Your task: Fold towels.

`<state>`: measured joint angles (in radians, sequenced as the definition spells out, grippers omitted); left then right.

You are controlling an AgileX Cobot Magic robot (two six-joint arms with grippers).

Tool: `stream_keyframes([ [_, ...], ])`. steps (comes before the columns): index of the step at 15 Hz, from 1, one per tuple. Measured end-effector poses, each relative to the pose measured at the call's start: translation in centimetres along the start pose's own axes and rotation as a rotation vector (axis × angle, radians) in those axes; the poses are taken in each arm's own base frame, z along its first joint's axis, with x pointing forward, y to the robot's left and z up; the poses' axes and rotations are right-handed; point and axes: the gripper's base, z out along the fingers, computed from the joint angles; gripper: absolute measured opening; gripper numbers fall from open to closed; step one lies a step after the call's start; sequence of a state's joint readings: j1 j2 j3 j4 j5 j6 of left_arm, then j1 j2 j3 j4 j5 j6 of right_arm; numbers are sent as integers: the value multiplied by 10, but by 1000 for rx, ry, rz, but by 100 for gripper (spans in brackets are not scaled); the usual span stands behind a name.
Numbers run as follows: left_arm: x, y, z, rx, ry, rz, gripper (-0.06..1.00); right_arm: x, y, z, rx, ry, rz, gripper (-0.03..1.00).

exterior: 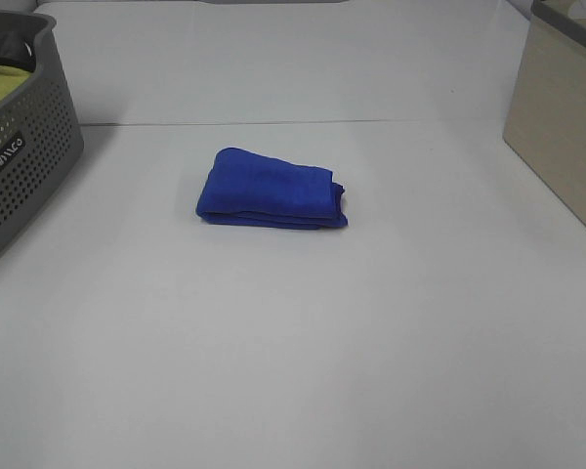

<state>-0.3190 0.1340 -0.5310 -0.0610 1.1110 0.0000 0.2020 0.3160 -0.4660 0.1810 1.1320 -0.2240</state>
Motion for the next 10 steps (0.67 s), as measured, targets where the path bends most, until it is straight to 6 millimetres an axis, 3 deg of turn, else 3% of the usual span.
stream_keyframes([
  [10,-1,-2,2,20,-19,18,57,0,0,-1,4,-20,-2,79],
])
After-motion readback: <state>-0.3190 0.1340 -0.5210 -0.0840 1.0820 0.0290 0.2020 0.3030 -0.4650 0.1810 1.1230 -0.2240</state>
